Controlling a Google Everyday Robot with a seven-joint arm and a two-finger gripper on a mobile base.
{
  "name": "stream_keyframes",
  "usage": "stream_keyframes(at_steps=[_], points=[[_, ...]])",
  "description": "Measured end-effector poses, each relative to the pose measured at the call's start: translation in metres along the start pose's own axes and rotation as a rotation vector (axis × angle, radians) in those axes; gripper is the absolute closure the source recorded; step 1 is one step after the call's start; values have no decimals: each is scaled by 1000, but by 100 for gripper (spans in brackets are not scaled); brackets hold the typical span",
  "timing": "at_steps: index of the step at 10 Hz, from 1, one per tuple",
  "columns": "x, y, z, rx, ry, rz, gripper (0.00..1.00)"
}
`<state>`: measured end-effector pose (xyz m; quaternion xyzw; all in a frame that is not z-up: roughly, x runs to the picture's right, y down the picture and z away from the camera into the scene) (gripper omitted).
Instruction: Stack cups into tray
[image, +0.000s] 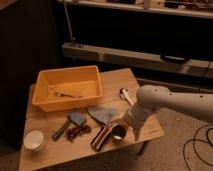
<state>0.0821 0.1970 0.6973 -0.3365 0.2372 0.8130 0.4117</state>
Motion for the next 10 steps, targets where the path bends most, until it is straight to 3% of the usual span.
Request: stream_keyframes(at_steps=[4, 7, 10], points=[[1, 23, 27, 65, 6, -70, 20], [-7, 17, 42, 136, 14, -73, 20], [-16, 1, 44, 158, 19, -52, 20]])
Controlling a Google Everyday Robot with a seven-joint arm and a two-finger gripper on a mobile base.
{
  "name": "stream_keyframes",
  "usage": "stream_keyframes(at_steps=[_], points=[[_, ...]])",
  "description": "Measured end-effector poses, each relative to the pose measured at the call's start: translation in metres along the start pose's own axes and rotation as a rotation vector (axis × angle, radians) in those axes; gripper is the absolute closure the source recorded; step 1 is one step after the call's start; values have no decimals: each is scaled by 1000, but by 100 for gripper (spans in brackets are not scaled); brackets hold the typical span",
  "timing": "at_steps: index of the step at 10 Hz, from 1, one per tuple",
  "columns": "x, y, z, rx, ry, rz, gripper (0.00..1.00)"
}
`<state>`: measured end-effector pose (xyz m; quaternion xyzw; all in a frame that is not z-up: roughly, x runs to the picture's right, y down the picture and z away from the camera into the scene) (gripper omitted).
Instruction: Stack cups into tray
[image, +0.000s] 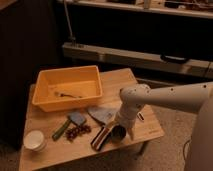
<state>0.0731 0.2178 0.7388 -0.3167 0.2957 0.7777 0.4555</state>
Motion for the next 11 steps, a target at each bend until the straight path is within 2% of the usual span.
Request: stream_keyframes(at_steps=[1, 3, 6, 7, 11], points=[[-4, -6, 5, 1, 14, 5, 20], [-4, -3, 13, 5, 40, -6, 20], [-1, 13, 13, 7, 167, -33, 20], [1, 15, 5, 14, 190, -41, 20], [7, 14, 3, 50, 209, -58, 20]])
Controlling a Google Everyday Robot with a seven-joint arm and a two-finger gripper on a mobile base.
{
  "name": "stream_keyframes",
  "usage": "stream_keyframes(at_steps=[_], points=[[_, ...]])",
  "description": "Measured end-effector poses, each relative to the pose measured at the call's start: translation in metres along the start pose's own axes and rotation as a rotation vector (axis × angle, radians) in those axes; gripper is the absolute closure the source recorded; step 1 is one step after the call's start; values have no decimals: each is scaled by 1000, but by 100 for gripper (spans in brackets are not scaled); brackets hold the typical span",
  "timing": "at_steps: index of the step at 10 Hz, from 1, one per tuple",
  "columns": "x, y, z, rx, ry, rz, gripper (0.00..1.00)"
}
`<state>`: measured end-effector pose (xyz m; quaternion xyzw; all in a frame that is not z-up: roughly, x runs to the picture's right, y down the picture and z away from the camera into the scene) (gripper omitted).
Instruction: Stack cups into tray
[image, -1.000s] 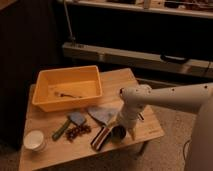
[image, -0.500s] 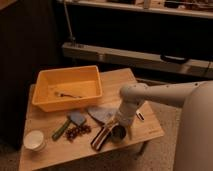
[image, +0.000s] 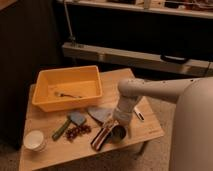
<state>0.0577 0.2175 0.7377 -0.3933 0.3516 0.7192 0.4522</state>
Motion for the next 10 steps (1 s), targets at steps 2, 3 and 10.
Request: stream_keyframes(at_steps=[2, 3, 10], points=[[-1, -2, 6, 8, 9, 2, 20], [-4, -3, 9, 12, 14, 6, 20], [-17, -11, 18, 13, 39, 11, 55]])
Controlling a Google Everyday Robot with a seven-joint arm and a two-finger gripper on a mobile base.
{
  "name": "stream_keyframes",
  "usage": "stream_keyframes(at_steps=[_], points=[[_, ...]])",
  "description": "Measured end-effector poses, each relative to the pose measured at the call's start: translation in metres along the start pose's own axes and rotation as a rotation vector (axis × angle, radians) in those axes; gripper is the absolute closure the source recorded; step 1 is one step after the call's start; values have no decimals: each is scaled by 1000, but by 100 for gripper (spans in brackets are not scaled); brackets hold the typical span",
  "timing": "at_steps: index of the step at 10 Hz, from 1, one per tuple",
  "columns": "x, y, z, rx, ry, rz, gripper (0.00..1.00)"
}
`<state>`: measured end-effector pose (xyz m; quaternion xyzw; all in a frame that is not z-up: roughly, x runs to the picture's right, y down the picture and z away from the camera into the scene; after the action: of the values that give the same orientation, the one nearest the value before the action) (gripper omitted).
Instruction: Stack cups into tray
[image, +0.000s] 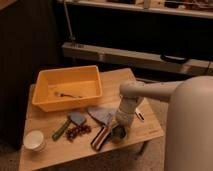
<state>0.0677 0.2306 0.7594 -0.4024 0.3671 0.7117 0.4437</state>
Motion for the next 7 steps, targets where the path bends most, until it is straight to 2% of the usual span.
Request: stream_keyframes(at_steps=[4, 6, 7], points=[[0, 0, 4, -1, 19, 2, 94], [4, 0, 0, -16, 21, -7, 94], [12, 1, -10, -31, 22, -15, 94]])
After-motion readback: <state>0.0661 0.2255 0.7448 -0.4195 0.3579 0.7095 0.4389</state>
